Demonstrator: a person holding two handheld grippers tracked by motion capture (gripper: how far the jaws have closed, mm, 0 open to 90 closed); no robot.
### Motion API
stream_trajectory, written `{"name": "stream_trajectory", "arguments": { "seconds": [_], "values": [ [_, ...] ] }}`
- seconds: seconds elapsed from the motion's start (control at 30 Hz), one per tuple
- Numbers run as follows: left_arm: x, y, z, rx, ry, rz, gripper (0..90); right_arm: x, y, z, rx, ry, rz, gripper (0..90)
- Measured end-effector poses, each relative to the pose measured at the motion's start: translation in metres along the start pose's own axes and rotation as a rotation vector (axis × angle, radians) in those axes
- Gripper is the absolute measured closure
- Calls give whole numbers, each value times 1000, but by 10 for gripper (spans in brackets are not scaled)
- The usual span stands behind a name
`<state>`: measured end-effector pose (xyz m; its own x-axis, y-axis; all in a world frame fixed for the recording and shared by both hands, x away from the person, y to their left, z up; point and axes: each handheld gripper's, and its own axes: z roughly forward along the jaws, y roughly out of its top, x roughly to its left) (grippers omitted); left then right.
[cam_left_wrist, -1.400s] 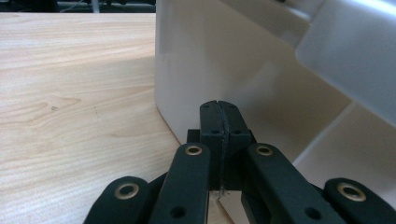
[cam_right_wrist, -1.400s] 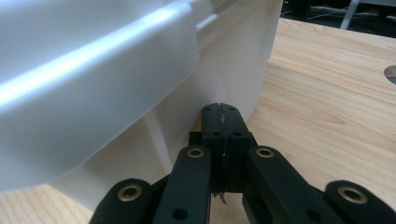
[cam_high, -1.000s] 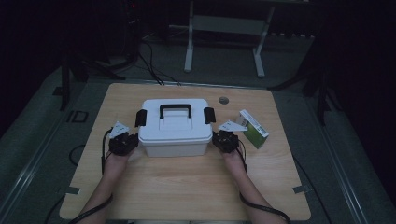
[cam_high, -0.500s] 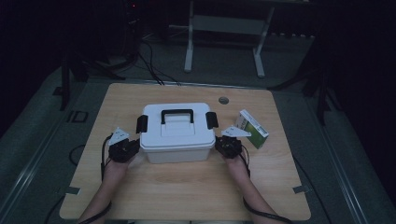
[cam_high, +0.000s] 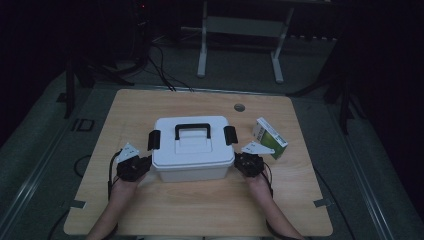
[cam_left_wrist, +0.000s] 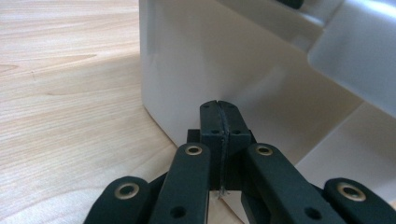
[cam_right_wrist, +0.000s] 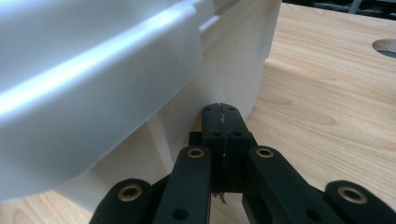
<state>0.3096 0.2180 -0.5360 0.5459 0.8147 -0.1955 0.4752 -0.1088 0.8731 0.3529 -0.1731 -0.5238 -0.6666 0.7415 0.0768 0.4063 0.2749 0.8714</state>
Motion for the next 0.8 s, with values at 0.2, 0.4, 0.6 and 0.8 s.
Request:
{"name": "stream_trajectory", "arguments": {
  "seconds": [0.2, 0.4, 0.6, 0.8],
  "values": [
    [-8, -4, -4, 4, -22, 8, 898, 1, -4, -8, 0, -2, 4, 900],
    [-16, -8, -7, 9, -42, 8, 898, 4, -10, -20, 6, 2, 2, 900],
    [-23, -10, -12, 19, -57, 24, 898, 7, -16, -29, 6, 2, 3, 900],
    [-27, -13, -15, 24, -71, 37, 898, 12, -22, -40, 11, 6, 2, 900]
  ]
}}
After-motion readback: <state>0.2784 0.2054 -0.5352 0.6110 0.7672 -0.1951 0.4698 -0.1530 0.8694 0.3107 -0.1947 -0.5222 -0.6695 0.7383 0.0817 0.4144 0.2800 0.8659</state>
